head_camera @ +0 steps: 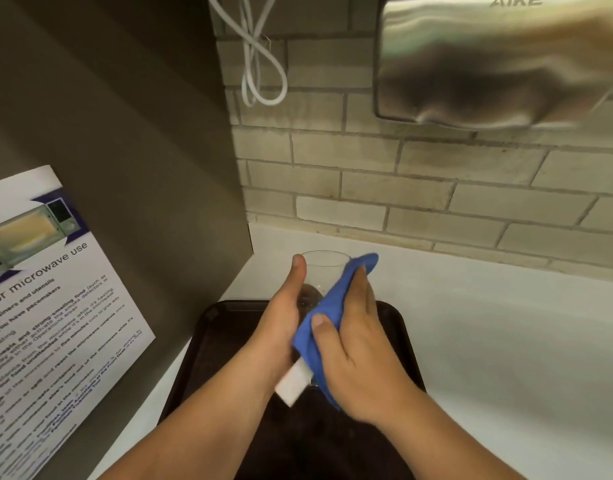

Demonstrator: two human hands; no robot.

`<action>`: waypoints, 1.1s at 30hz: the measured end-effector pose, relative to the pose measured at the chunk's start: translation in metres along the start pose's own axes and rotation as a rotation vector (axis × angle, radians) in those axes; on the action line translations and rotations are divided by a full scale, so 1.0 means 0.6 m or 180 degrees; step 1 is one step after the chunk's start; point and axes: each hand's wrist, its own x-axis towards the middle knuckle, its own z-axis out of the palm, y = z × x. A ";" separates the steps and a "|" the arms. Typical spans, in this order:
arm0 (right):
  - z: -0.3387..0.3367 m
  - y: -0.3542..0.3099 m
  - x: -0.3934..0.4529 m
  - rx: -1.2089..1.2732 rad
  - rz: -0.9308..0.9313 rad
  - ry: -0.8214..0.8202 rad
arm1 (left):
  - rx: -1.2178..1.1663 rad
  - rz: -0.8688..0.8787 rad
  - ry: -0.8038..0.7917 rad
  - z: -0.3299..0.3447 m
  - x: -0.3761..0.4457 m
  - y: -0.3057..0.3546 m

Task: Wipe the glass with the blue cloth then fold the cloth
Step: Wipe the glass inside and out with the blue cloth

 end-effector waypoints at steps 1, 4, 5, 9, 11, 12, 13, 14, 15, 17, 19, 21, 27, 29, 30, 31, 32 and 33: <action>-0.006 -0.005 0.011 0.0175 -0.0033 0.0212 | 0.0042 0.0065 -0.0046 0.001 0.001 -0.002; -0.039 -0.005 0.048 0.1114 0.0382 0.0560 | 0.0040 0.0085 -0.0231 -0.001 -0.003 -0.006; -0.044 0.001 0.054 0.1256 0.0532 0.0520 | 0.0042 0.0066 -0.0234 -0.001 -0.003 -0.007; -0.026 0.008 0.050 0.0769 0.0368 0.0761 | 0.0380 0.0059 0.0078 0.004 -0.003 -0.010; -0.018 0.007 0.050 0.0604 0.0282 0.0846 | 0.0244 0.0138 0.0082 0.011 -0.010 -0.016; -0.017 0.004 0.053 0.0677 0.0327 0.0830 | 0.0158 0.0201 0.0063 0.014 -0.013 -0.019; -0.019 0.005 0.058 0.0792 0.0398 0.0800 | 0.0104 0.0236 0.0030 0.017 -0.016 -0.020; -0.023 0.004 0.063 0.0906 0.0508 0.0756 | 0.0079 0.0239 0.0016 0.019 -0.017 -0.020; -0.027 0.009 0.067 0.1017 0.0613 0.0706 | 0.0032 0.0207 -0.0029 0.020 -0.015 -0.019; -0.032 0.022 0.066 0.1433 0.1058 0.0501 | -0.0166 0.0090 -0.0048 0.019 -0.012 -0.010; -0.033 0.031 0.043 0.1751 0.1426 0.0219 | -0.0357 -0.0077 0.0024 0.011 -0.008 0.001; -0.027 0.039 0.008 0.1290 0.0976 -0.0036 | -0.0388 -0.0133 0.0036 0.005 -0.001 0.006; -0.001 -0.004 0.005 -0.0101 0.0023 0.0294 | -0.0002 0.0197 -0.0157 -0.003 0.015 -0.004; -0.024 -0.010 0.032 0.0563 0.0244 0.0544 | 0.0058 0.0187 -0.0274 -0.005 0.008 -0.005; -0.036 -0.013 0.044 0.0954 0.0442 0.0633 | 0.0093 0.0188 -0.0331 -0.006 0.006 -0.006; -0.043 -0.012 0.054 0.1146 0.0531 0.0662 | 0.0131 0.0193 -0.0352 -0.007 0.005 -0.007; -0.045 -0.011 0.058 0.1207 0.0570 0.0640 | 0.0201 0.0214 -0.0308 -0.007 0.004 -0.008; -0.041 -0.010 0.058 0.1163 0.0504 0.0654 | 0.0268 0.0231 -0.0266 -0.003 0.003 -0.005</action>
